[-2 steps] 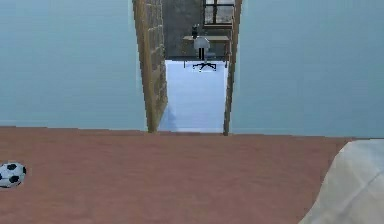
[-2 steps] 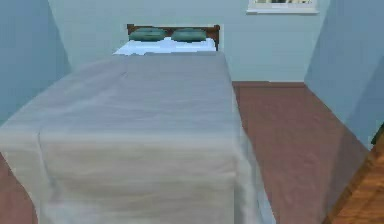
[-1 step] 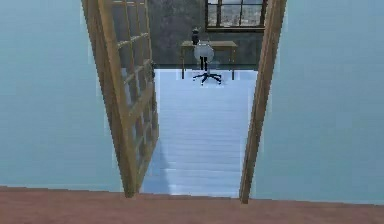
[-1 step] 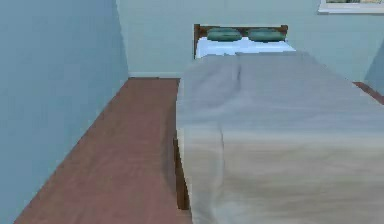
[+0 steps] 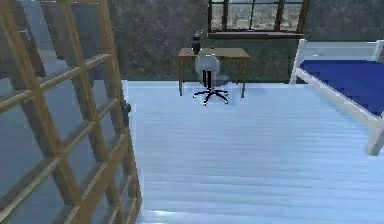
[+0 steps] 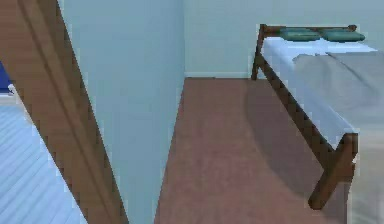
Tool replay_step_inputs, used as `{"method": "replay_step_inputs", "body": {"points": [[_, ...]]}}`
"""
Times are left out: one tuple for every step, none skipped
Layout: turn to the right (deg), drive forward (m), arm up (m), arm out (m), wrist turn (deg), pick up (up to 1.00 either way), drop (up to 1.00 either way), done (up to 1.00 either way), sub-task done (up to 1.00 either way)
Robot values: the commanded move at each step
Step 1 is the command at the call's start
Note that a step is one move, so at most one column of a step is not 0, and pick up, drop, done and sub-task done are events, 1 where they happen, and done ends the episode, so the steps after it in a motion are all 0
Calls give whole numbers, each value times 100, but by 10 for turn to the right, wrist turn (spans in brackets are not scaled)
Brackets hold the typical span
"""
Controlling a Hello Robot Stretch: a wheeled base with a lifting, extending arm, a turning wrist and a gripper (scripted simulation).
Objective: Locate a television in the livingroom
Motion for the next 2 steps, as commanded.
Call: {"method": "replay_step_inputs", "body": {"points": [[0, 100, 0, 0, 0, 0, 0, 0, 0], [0, 30, 0, 0, 0, 0, 0, 0, 0]]}}
